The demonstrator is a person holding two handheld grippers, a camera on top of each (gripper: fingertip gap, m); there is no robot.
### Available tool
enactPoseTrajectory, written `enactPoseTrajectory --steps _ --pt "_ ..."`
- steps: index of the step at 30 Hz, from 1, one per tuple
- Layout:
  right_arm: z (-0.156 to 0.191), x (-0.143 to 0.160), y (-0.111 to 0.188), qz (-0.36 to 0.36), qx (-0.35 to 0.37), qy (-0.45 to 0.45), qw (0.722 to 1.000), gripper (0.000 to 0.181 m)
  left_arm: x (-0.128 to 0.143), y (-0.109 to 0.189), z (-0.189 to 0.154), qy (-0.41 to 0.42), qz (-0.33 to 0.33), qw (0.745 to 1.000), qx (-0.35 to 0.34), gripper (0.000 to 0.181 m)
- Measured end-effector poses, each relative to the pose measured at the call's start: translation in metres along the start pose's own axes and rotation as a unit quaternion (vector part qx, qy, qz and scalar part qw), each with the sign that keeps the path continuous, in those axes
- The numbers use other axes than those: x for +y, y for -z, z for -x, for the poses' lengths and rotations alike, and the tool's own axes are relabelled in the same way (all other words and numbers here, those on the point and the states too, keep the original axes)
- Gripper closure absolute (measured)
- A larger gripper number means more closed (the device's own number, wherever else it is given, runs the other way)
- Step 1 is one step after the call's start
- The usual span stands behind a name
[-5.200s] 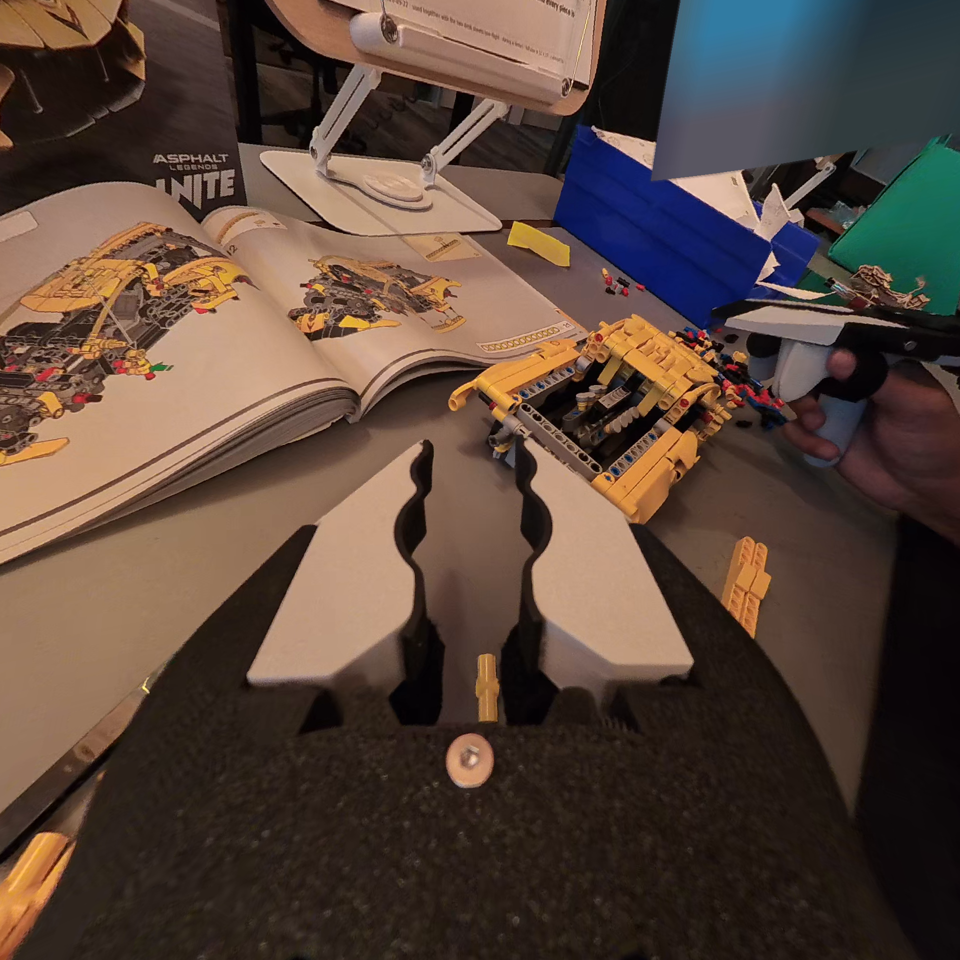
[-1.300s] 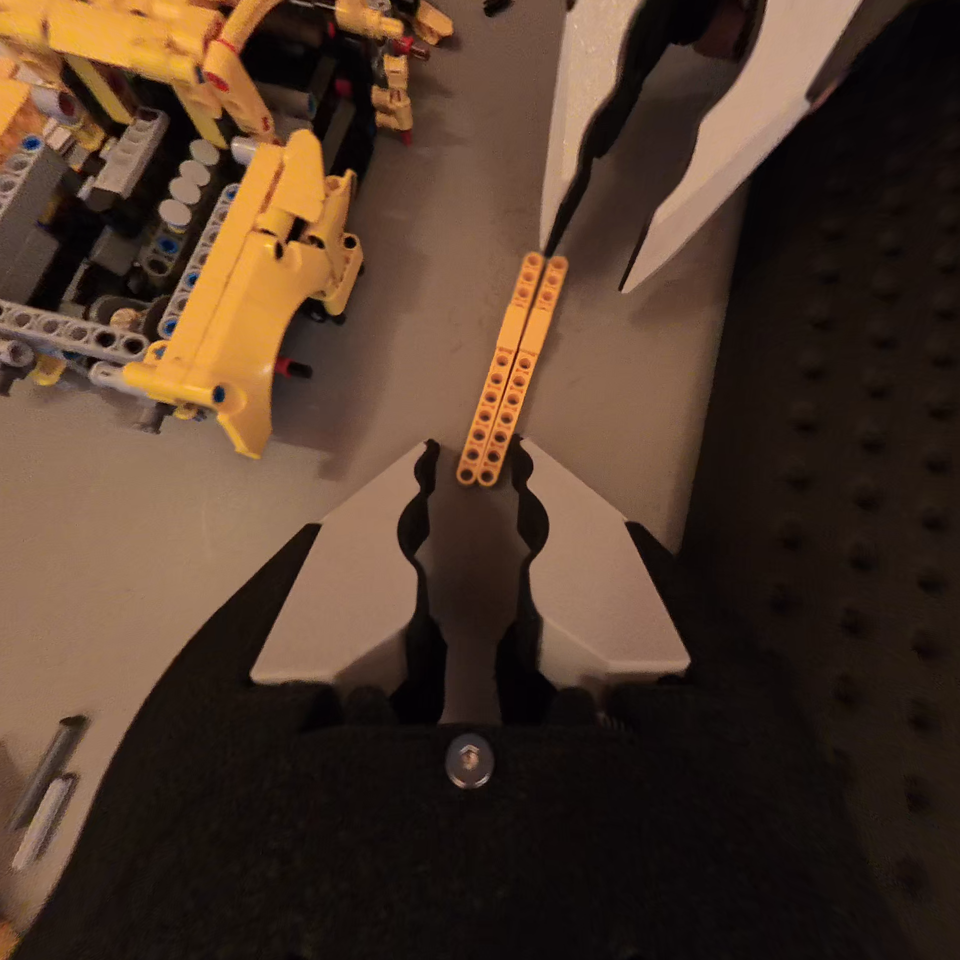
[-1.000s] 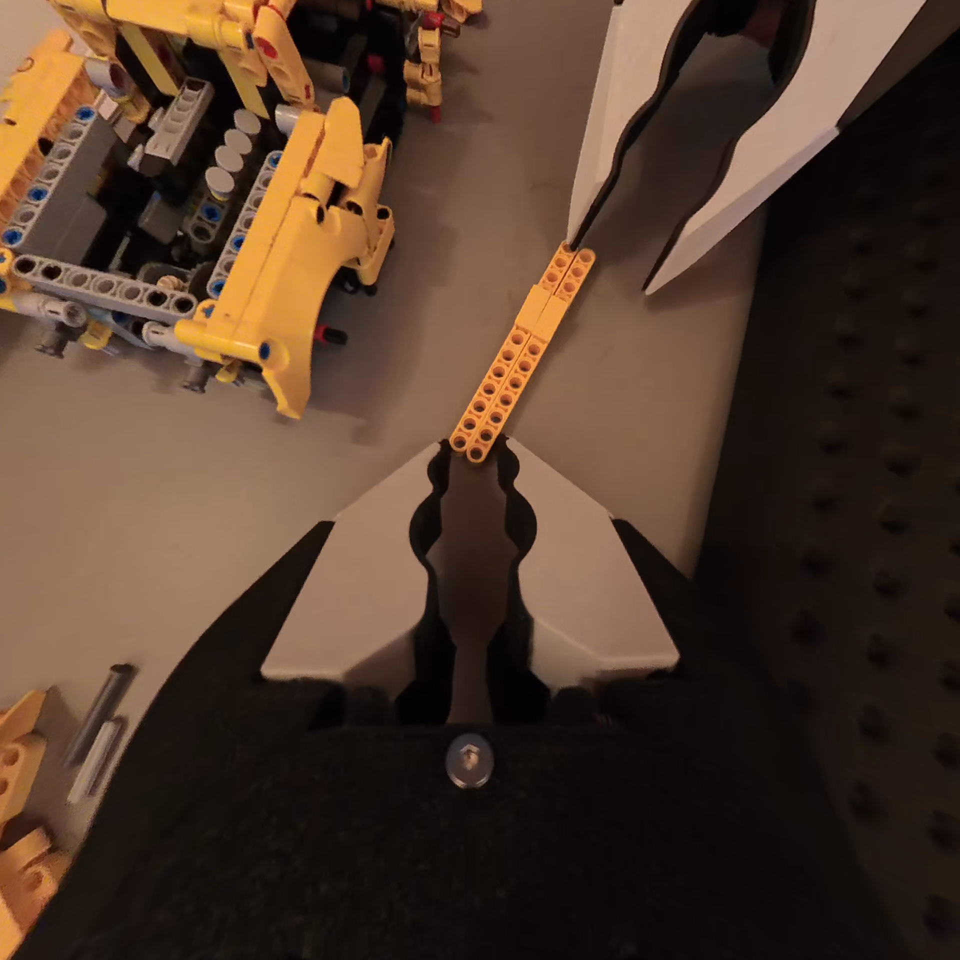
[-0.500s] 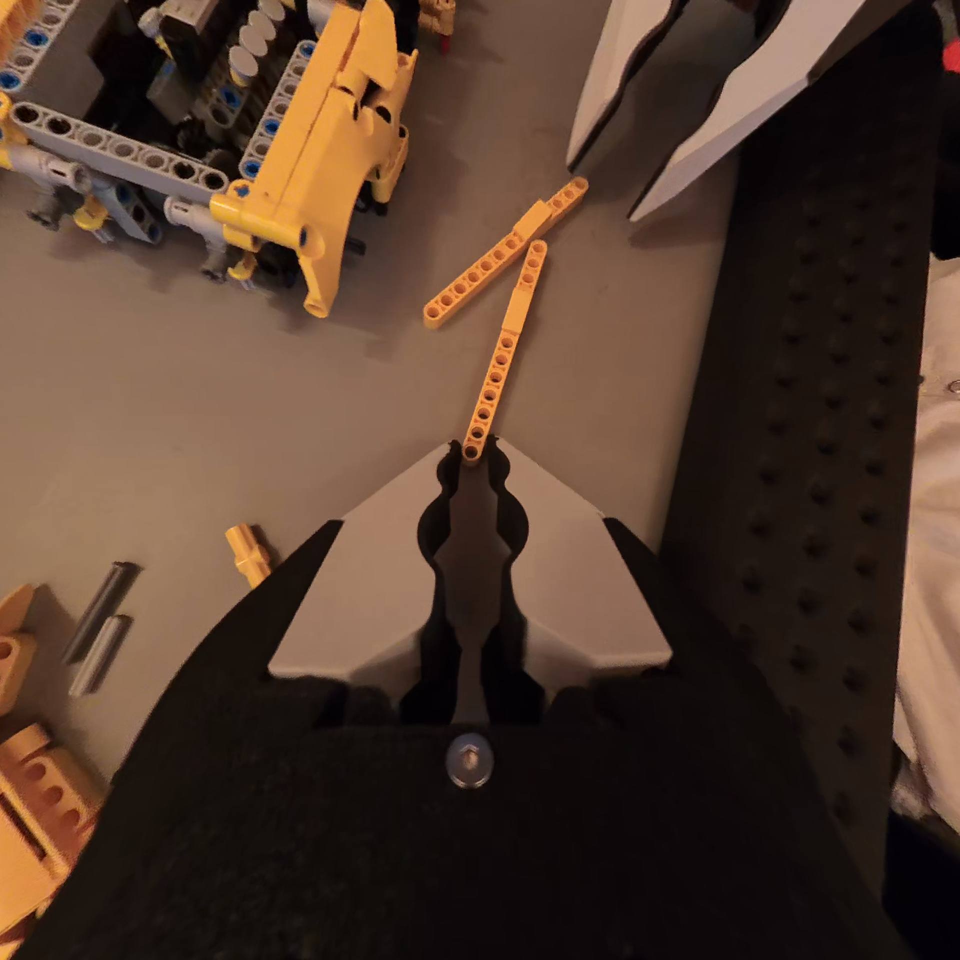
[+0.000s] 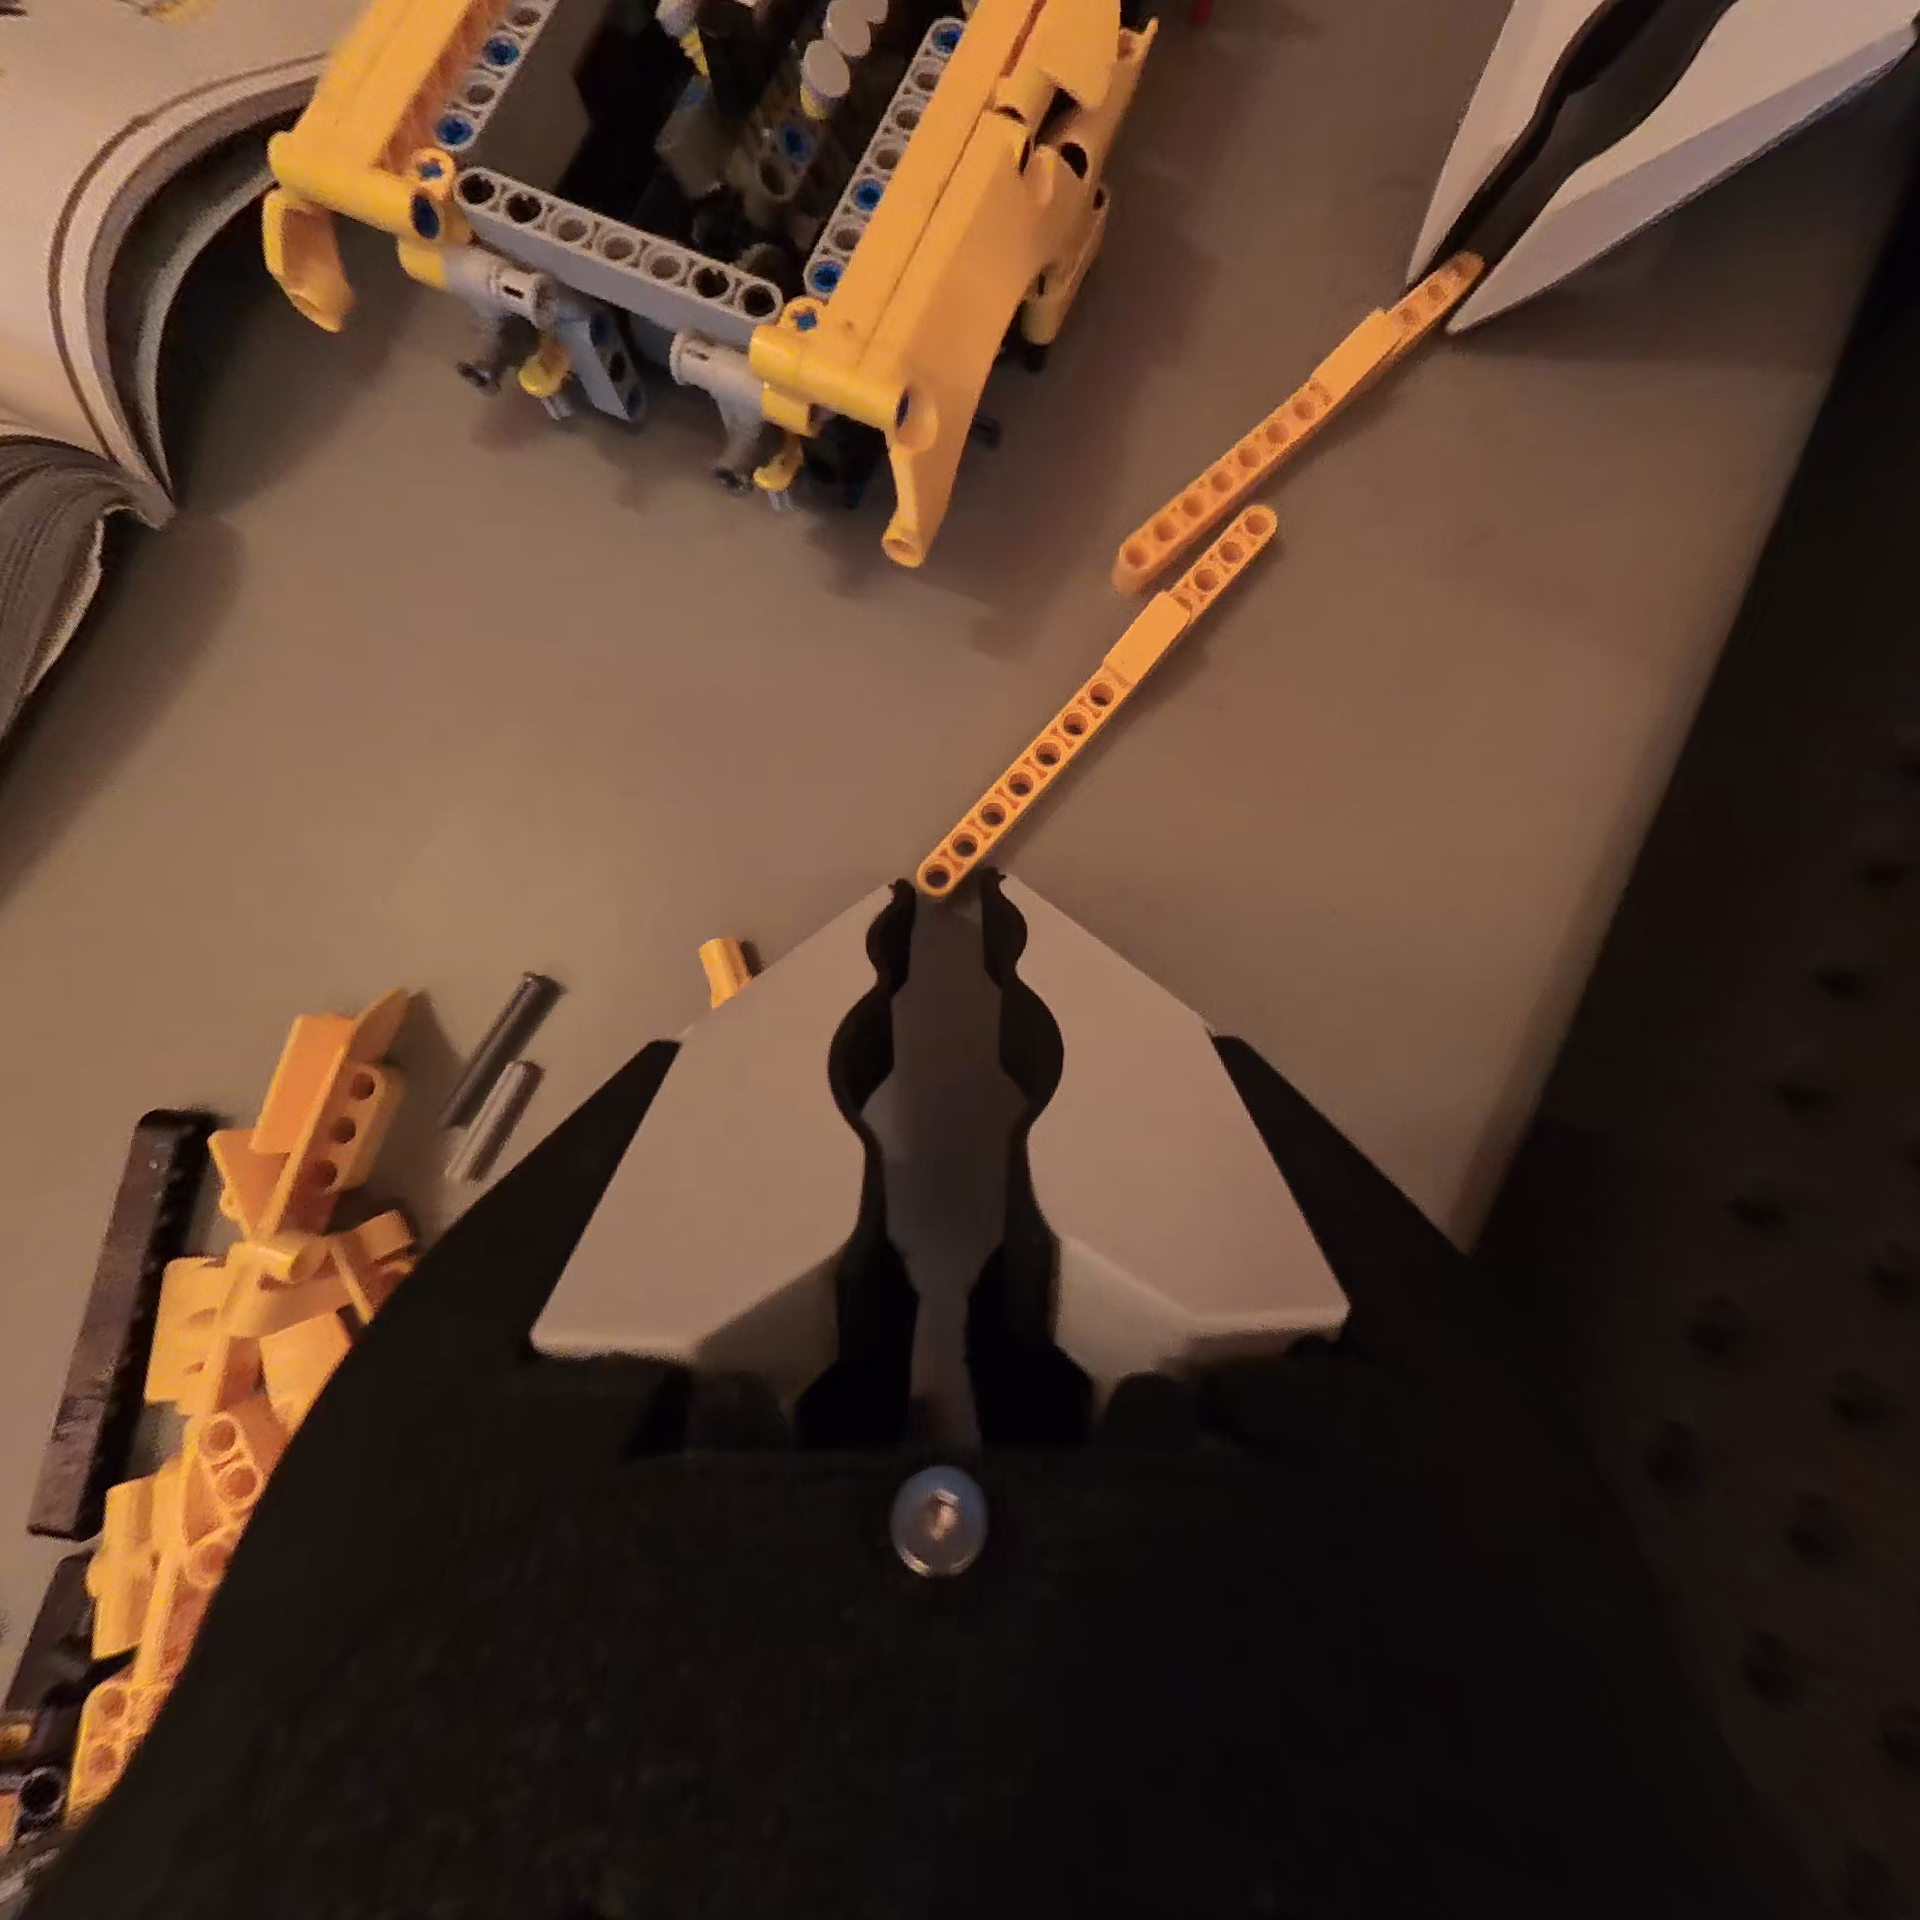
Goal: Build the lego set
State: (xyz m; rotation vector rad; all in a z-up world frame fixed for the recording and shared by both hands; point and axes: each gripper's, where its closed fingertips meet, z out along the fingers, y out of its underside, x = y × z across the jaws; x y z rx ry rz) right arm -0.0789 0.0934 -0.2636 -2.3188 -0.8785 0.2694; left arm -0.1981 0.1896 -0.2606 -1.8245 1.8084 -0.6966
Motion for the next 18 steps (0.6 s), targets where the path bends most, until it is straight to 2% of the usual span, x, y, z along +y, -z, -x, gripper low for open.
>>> enactPoseTrajectory --steps 4,9,11,12,14,16,18 --pt "-0.007 0.014 0.011 0.020 0.010 -0.073 0.997 0.175 -0.005 0.009 0.008 0.002 -0.011 1.000 -0.026 0.167" --pt "-0.019 0.038 0.029 0.067 0.082 -0.138 0.985 0.175 -0.052 0.031 0.010 -0.014 -0.118 0.990 -0.073 0.167" --pt "-0.019 0.045 0.035 0.075 0.105 -0.178 0.976 0.174 -0.068 0.036 0.000 -0.017 -0.154 0.986 -0.064 0.168" --pt "-0.014 0.044 0.035 0.070 0.100 -0.201 0.972 0.168 -0.074 0.036 -0.007 -0.016 -0.163 0.985 -0.051 0.168" --pt "0.003 0.036 0.033 0.054 0.068 -0.240 0.967 0.152 -0.080 0.032 -0.020 -0.015 -0.166 0.986 -0.024 0.168" --pt "0.035 0.014 0.027 0.007 -0.025 -0.260 0.965 0.153 -0.084 0.026 -0.035 -0.029 -0.165 0.986 -0.001 0.168" --pt "0.053 -0.003 0.026 -0.030 -0.091 -0.284 0.954 0.150 -0.087 0.021 -0.054 -0.041 -0.165 0.985 0.032 0.167"
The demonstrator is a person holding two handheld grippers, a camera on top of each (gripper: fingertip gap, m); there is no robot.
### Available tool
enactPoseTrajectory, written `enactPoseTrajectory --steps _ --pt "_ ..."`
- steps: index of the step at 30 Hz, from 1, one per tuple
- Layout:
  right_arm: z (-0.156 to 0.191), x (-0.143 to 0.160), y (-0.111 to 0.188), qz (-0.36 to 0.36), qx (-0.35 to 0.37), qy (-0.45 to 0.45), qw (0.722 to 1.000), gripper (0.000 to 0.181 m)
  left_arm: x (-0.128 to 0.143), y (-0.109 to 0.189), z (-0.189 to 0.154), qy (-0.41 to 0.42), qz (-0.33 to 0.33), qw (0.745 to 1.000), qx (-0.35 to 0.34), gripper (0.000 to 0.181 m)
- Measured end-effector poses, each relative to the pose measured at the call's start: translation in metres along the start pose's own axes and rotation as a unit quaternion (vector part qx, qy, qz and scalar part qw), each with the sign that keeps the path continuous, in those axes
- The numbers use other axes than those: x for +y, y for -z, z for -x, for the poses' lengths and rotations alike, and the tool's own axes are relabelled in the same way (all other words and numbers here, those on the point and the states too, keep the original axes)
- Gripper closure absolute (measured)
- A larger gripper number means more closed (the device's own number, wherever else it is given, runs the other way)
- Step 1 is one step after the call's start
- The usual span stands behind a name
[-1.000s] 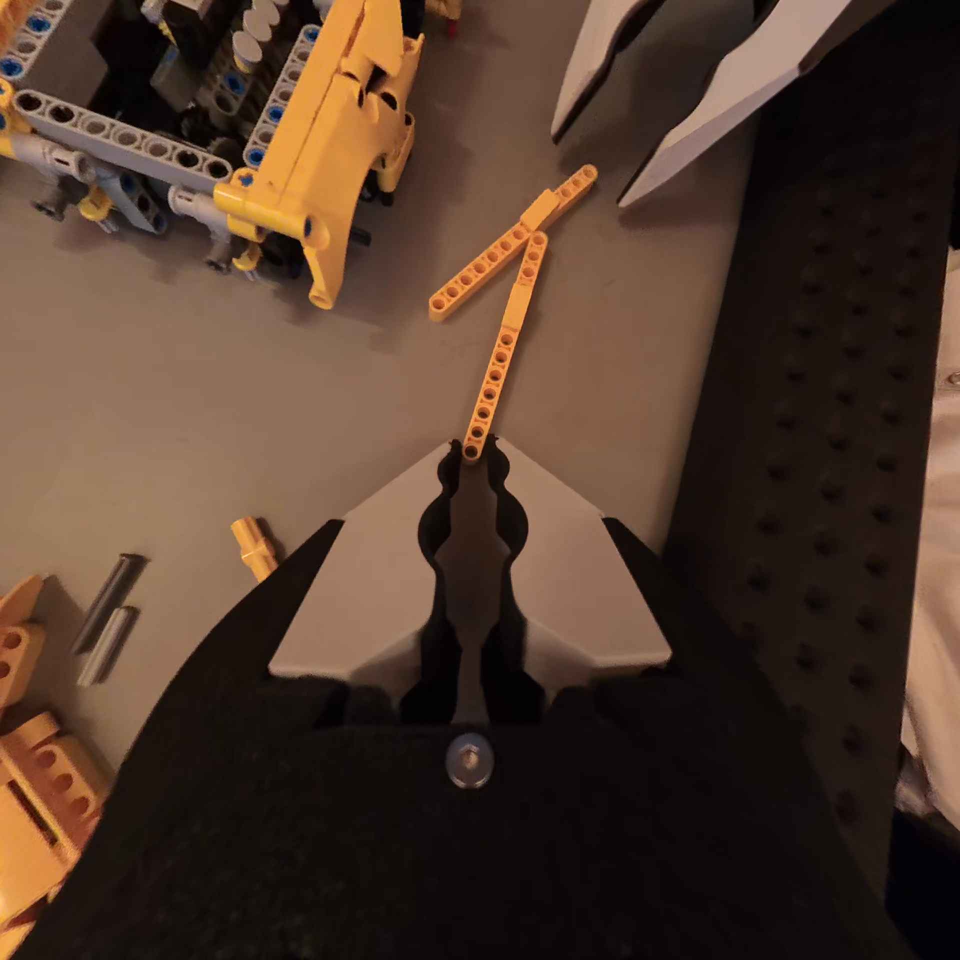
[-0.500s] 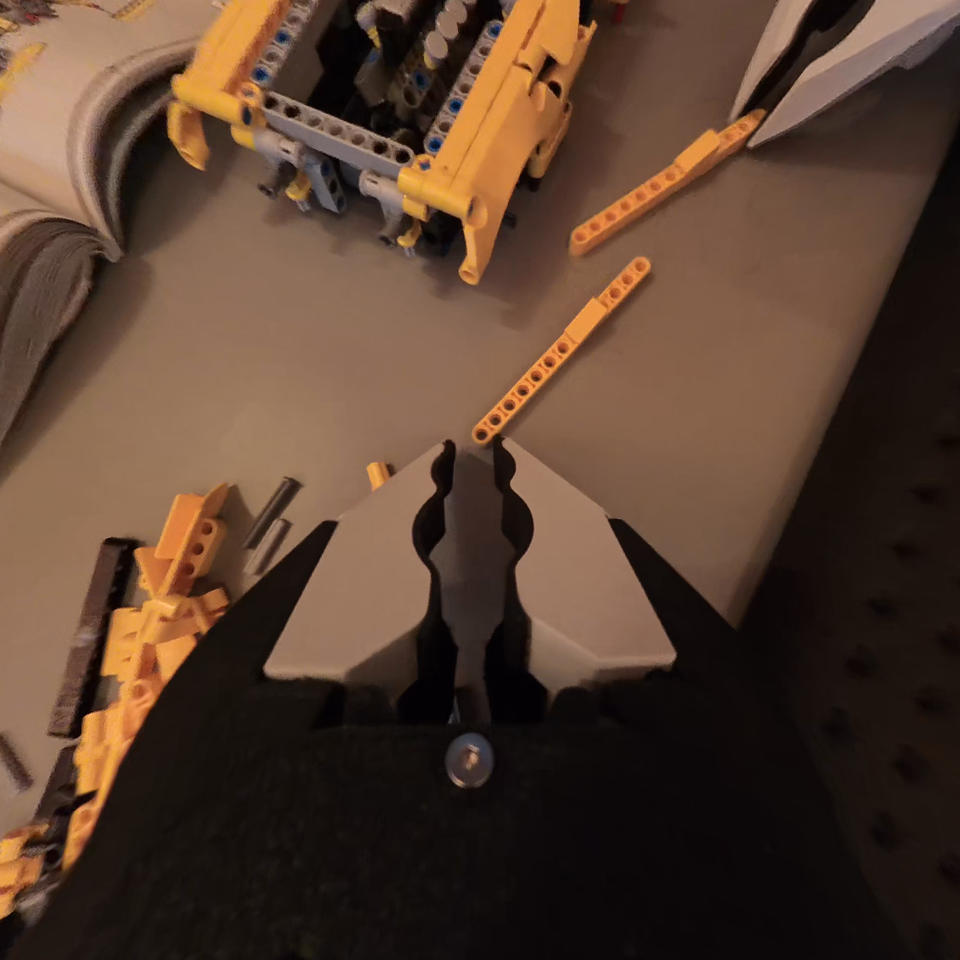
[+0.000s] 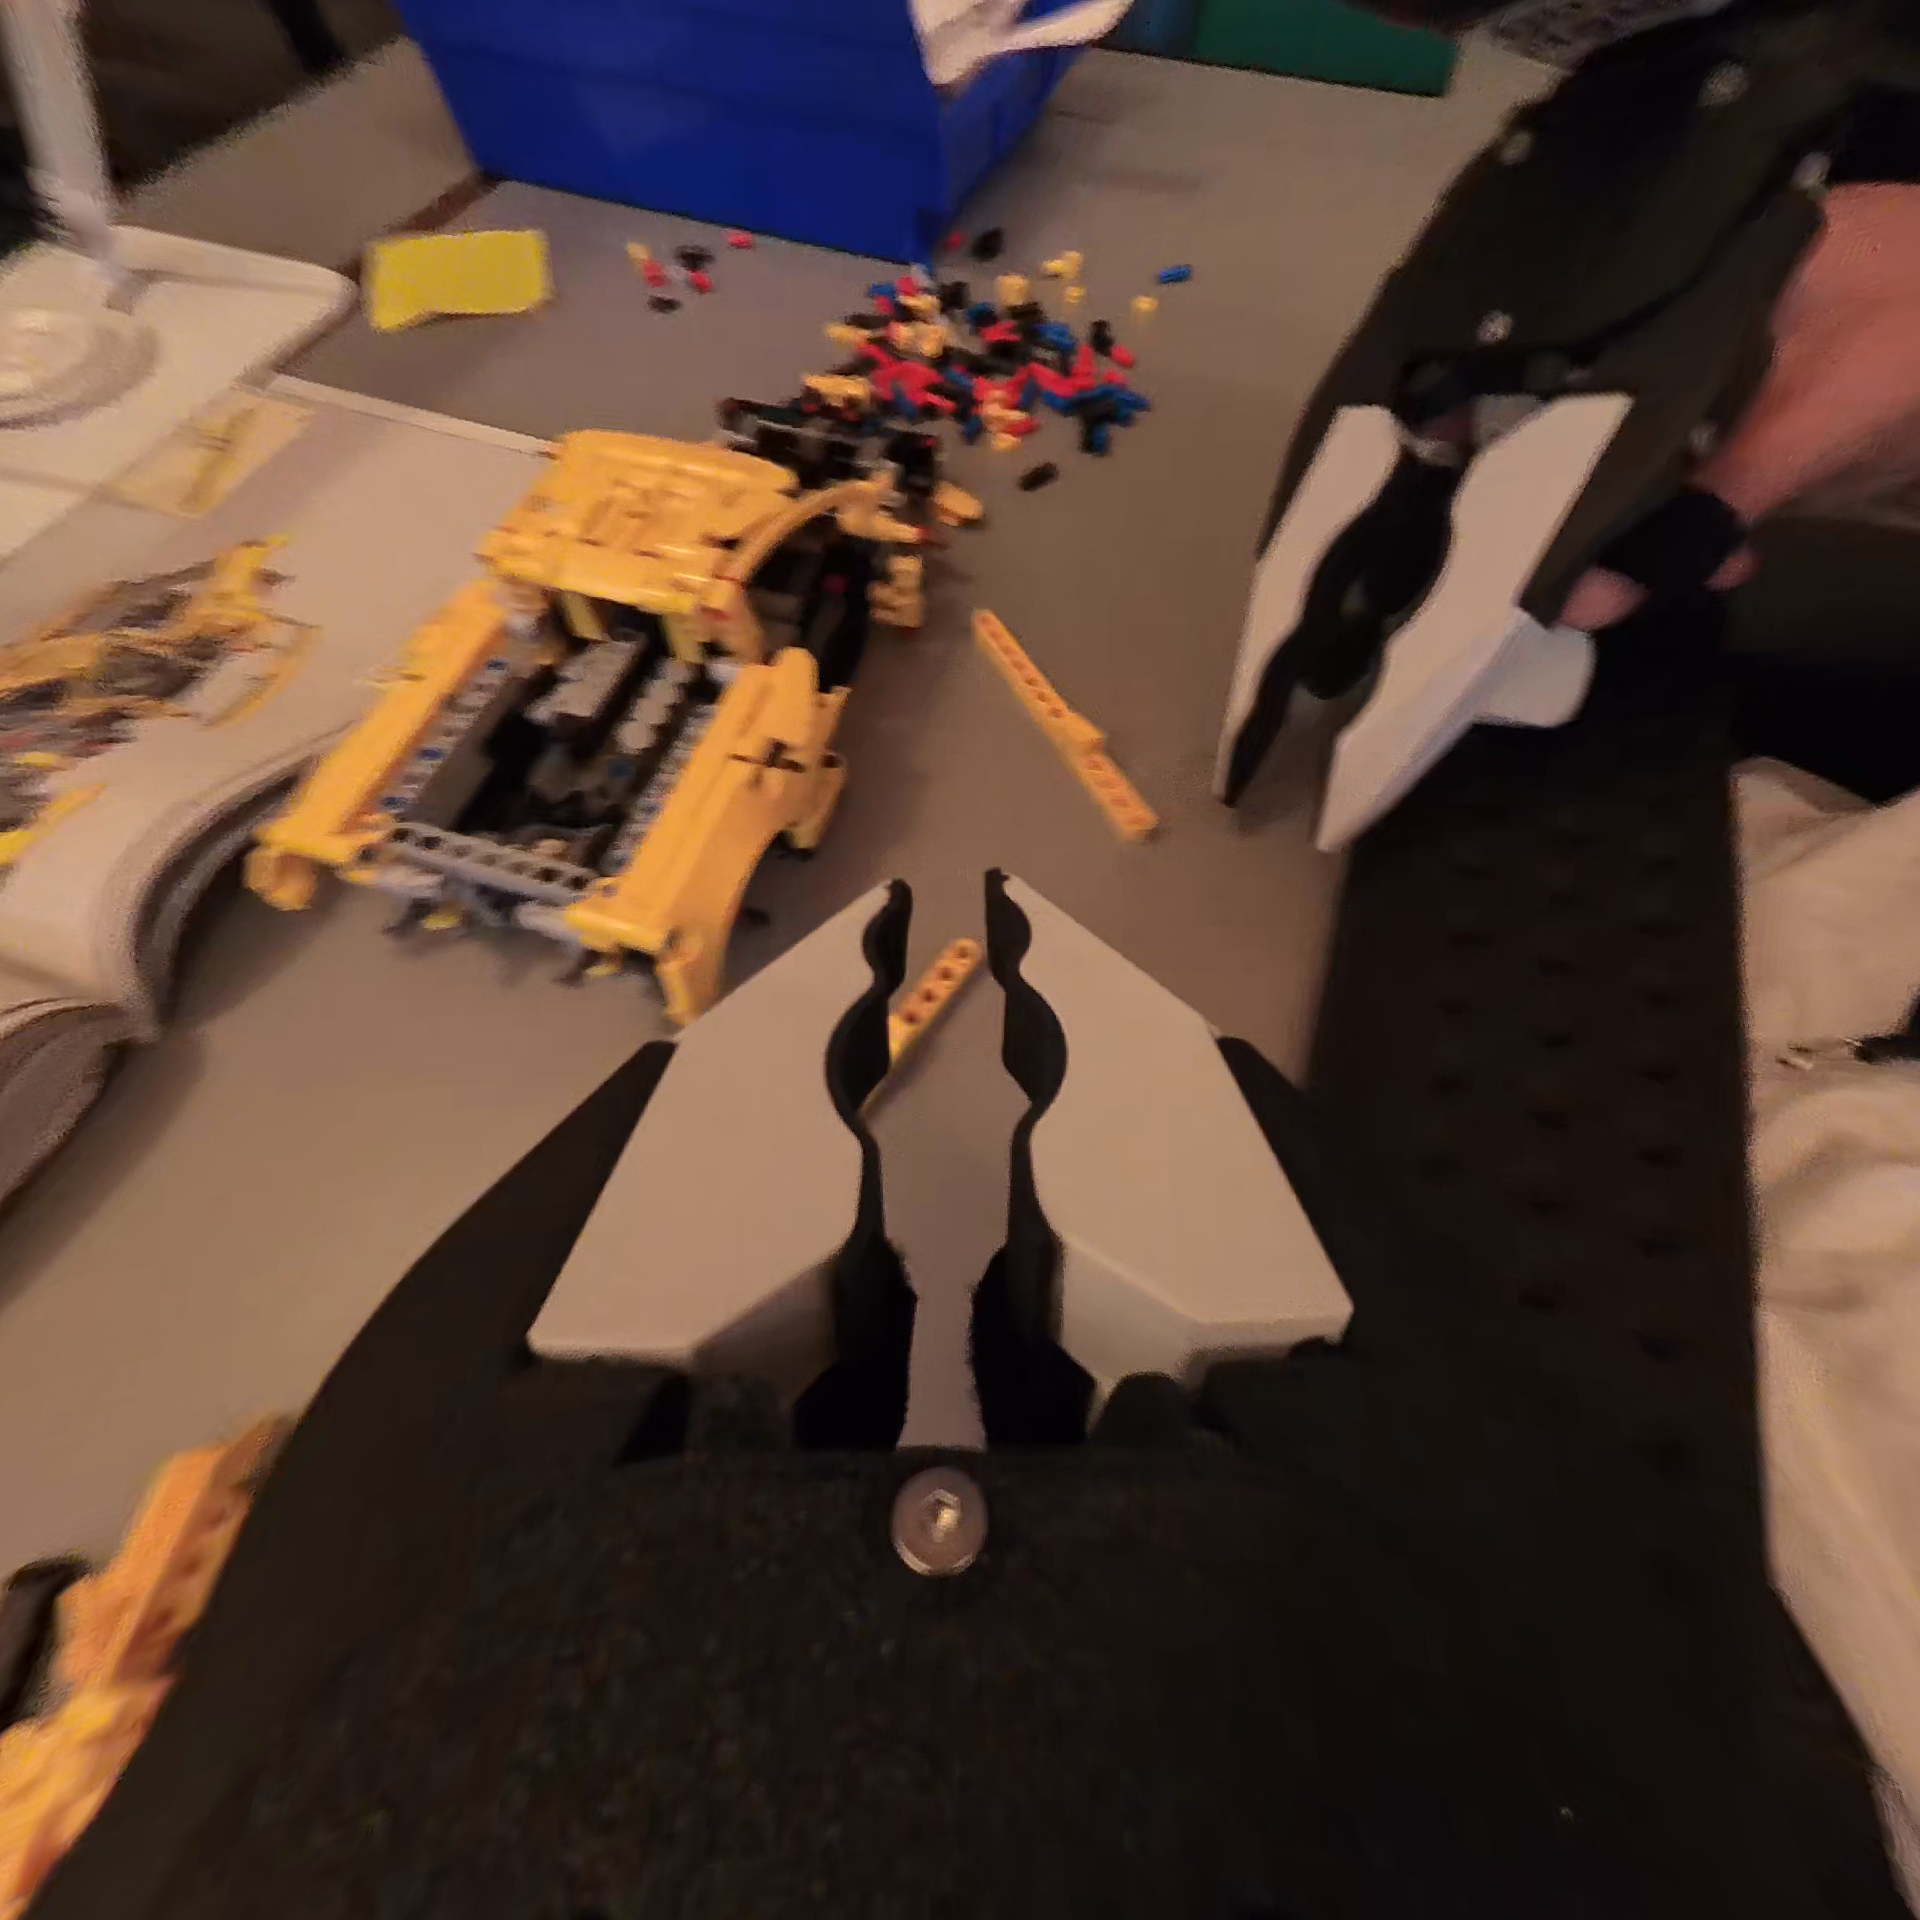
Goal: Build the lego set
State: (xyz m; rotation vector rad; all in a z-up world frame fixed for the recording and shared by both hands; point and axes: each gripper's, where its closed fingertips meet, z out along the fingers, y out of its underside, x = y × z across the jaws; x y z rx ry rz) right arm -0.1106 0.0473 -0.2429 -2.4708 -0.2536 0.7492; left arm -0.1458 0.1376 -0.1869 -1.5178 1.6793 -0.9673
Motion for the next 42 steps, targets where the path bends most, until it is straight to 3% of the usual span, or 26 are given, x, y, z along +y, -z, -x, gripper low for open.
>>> enactPoseTrajectory --steps 5,7,10,16,18,20,24,26,30,32,39,42 --pt "-0.014 -0.010 0.026 -0.041 0.007 0.056 0.998 0.150 0.017 -0.026 -0.036 -0.004 0.071 0.996 0.056 0.155" --pt "-0.037 -0.016 0.033 -0.060 0.049 0.097 0.992 0.150 0.016 -0.042 -0.046 -0.010 0.075 0.995 0.060 0.155" --pt "-0.073 -0.014 0.037 -0.040 0.123 0.149 0.980 0.147 0.018 -0.068 -0.053 -0.015 0.093 0.994 0.051 0.155" --pt "-0.092 -0.023 0.041 -0.093 0.169 0.191 0.962 0.148 0.022 -0.095 -0.058 -0.045 0.113 0.991 0.046 0.156" --pt "-0.093 -0.023 0.042 -0.093 0.190 0.194 0.958 0.151 0.022 -0.100 -0.052 -0.049 0.125 0.990 0.037 0.164" --pt "-0.093 -0.020 0.040 -0.082 0.200 0.191 0.957 0.160 0.027 -0.099 -0.042 -0.069 0.150 0.986 0.025 0.169" --pt "-0.095 -0.016 0.032 -0.052 0.197 0.203 0.958 0.152 0.032 -0.088 -0.016 -0.090 0.179 0.980 -0.003 0.172" --pt "-0.095 -0.014 0.026 -0.034 0.188 0.208 0.959 0.142 0.025 -0.078 -0.002 -0.087 0.167 0.982 -0.021 0.170" --pt "-0.092 -0.027 0.019 -0.054 0.173 0.227 0.957 0.142 0.006 -0.056 0.011 -0.050 0.115 0.992 -0.006 0.163" --pt "-0.093 -0.031 0.016 -0.046 0.169 0.244 0.954 0.143 0.007 -0.048 0.018 -0.031 0.119 0.992 0.004 0.157" --pt "-0.095 -0.035 0.007 0.019 0.132 0.316 0.939 0.171 0.011 -0.060 0.001 -0.067 0.128 0.989 0.033 0.156" --pt "-0.094 -0.037 0.007 0.036 0.165 0.399 0.901 0.174 -0.002 -0.054 0.010 -0.038 0.096 0.994 0.028 0.156"
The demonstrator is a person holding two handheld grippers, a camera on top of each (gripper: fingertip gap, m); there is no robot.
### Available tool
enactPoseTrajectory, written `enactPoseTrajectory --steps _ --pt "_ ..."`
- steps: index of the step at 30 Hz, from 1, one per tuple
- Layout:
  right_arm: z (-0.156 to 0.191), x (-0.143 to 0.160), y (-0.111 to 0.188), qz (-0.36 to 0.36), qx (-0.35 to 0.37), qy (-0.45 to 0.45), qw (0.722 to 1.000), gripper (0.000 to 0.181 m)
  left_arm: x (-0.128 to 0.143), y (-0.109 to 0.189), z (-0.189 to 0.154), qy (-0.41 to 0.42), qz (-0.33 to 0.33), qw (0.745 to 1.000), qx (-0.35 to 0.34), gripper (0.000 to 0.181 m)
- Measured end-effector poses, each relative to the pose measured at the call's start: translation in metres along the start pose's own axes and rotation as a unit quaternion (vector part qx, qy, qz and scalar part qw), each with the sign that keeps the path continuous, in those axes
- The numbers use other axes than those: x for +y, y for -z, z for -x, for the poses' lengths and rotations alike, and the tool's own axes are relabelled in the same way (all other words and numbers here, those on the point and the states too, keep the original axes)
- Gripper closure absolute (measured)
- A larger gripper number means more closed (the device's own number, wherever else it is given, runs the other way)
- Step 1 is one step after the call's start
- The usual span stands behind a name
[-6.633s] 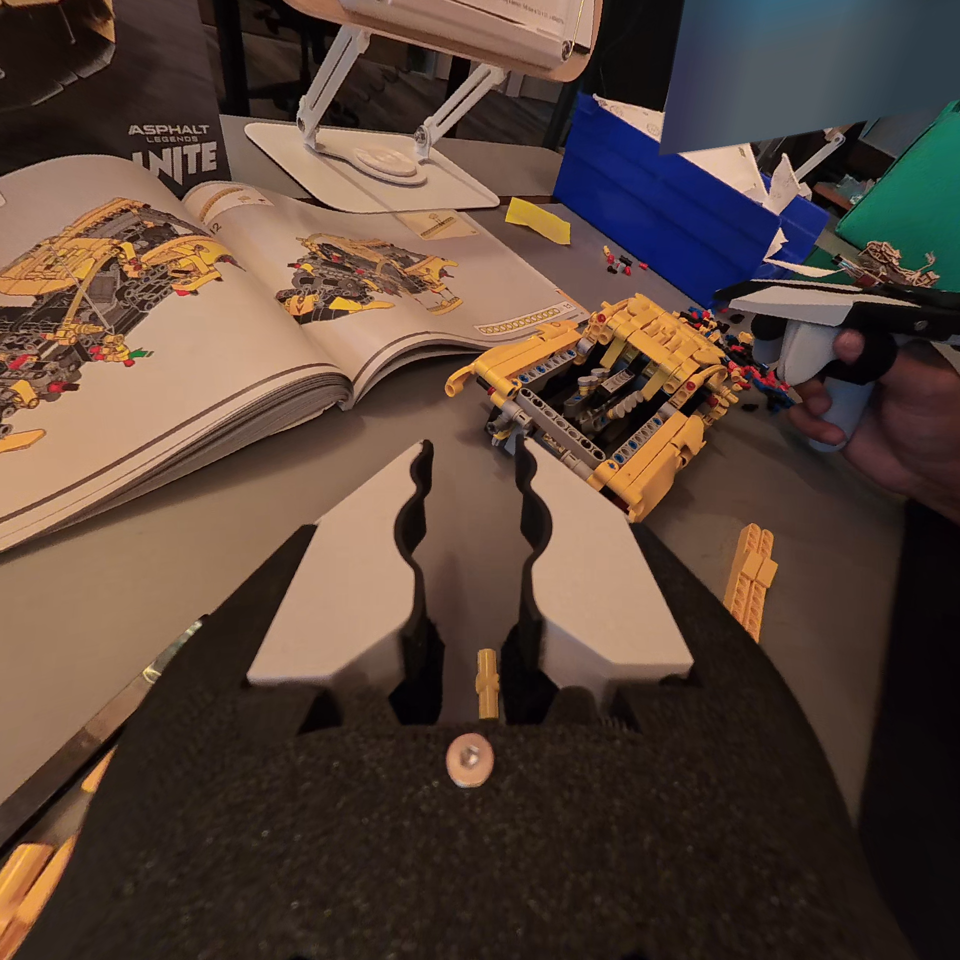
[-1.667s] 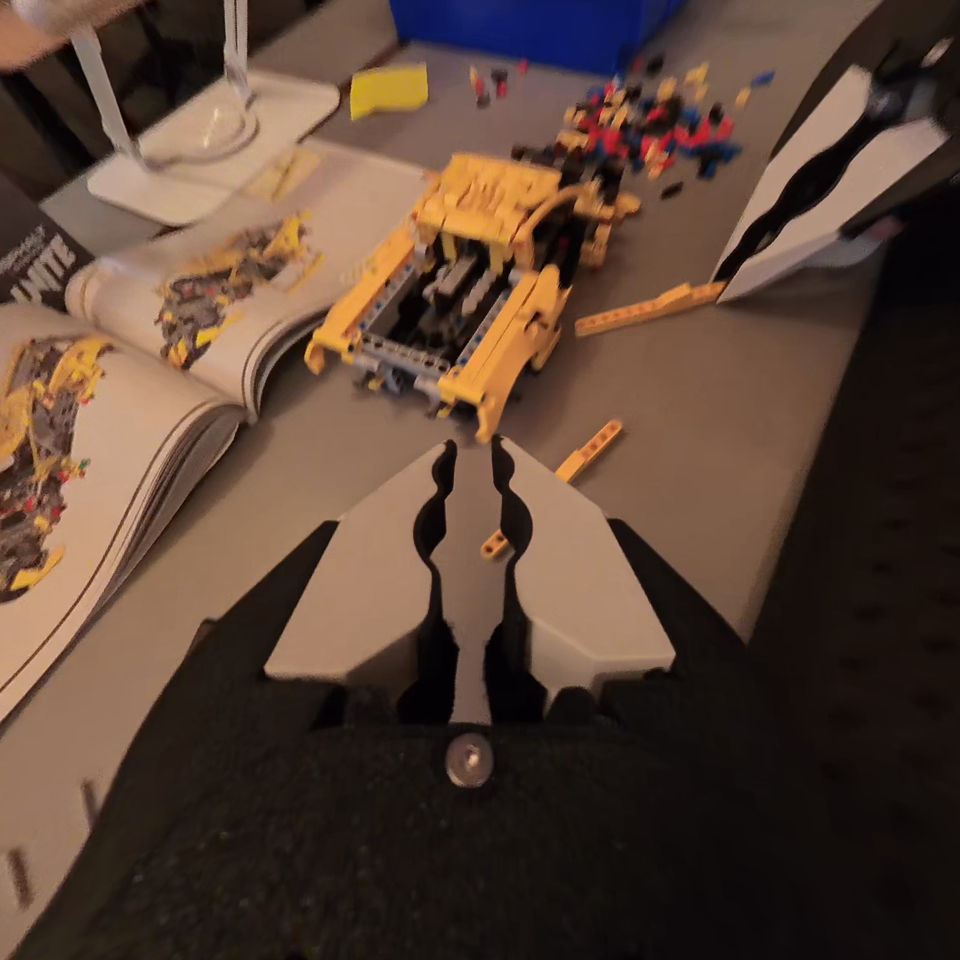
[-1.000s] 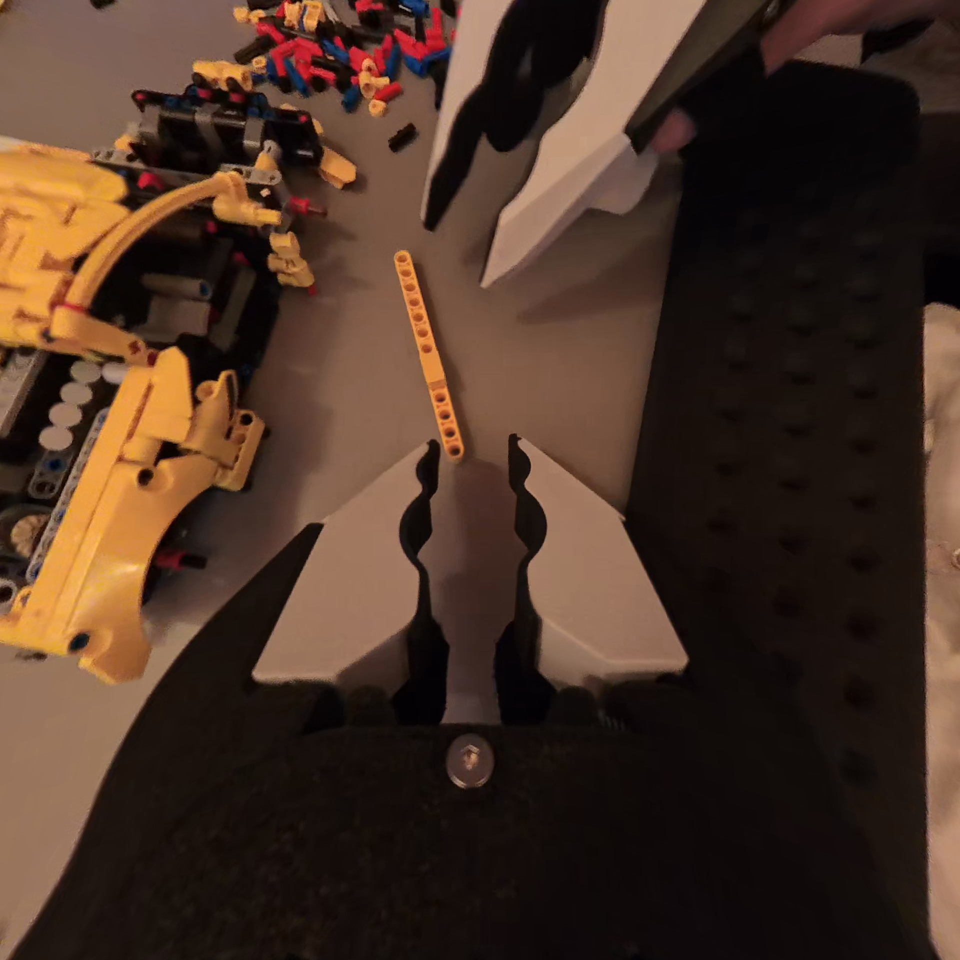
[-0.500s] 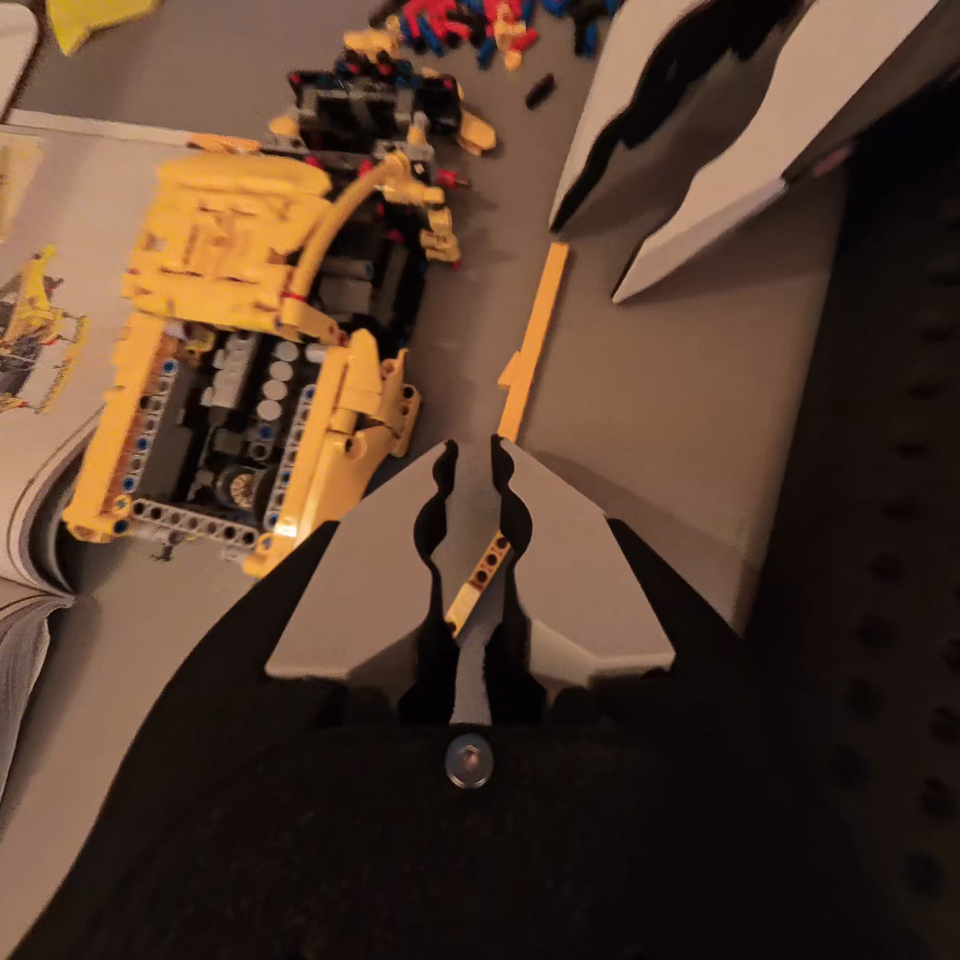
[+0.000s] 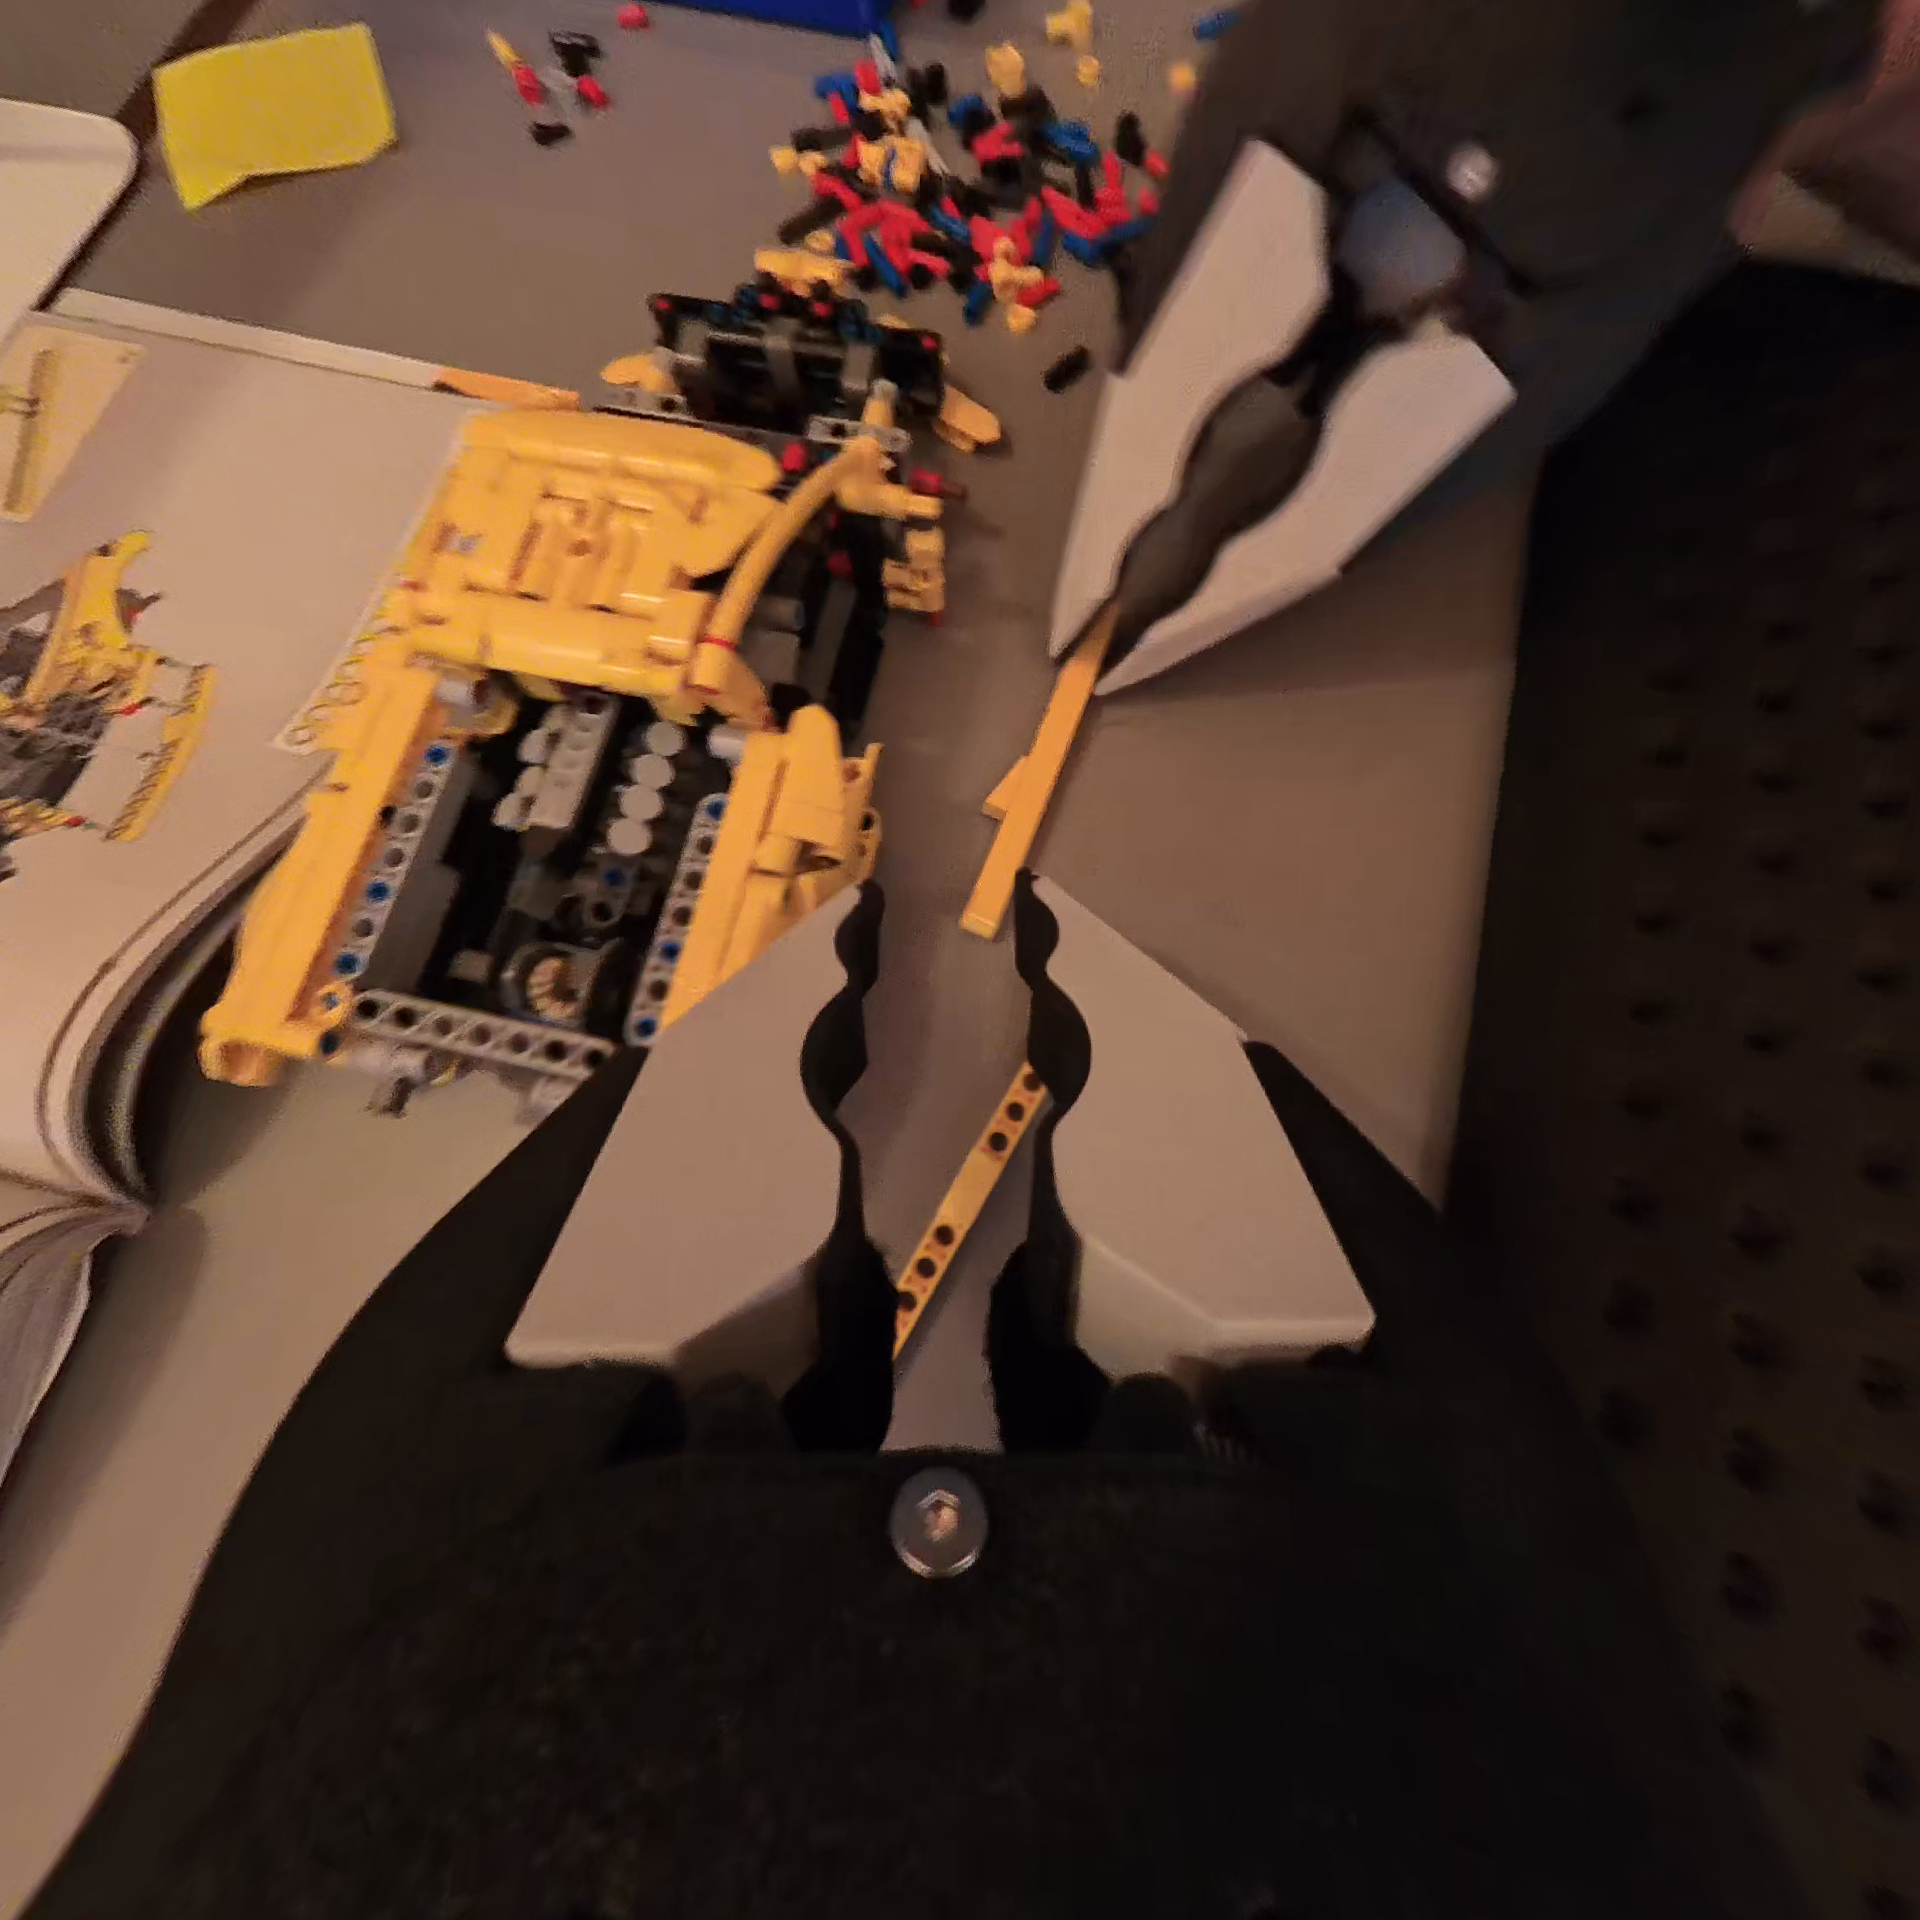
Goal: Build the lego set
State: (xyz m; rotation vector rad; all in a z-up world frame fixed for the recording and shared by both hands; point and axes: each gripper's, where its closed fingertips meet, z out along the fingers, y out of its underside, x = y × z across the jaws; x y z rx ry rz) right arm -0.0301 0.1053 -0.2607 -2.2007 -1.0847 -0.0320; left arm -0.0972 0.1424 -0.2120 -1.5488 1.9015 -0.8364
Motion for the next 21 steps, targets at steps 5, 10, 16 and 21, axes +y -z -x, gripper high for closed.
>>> enactPoseTrajectory --steps 5,10,16,21 --pt "-0.016 -0.014 0.011 0.009 0.246 0.275 0.929 0.174 0.006 0.022 0.027 0.020 -0.008 0.999 -0.034 0.150" --pt "0.001 -0.010 0.002 0.001 0.263 0.333 0.905 0.174 0.015 0.024 0.040 -0.005 0.020 0.998 -0.058 0.145" --pt "0.018 -0.019 0.018 -0.056 0.122 0.199 0.971 0.147 0.018 0.011 0.040 -0.064 0.048 0.995 -0.066 0.142" --pt "-0.035 -0.016 0.029 -0.064 0.116 0.059 0.989 0.133 0.021 0.000 0.047 -0.163 0.087 0.975 -0.121 0.142"
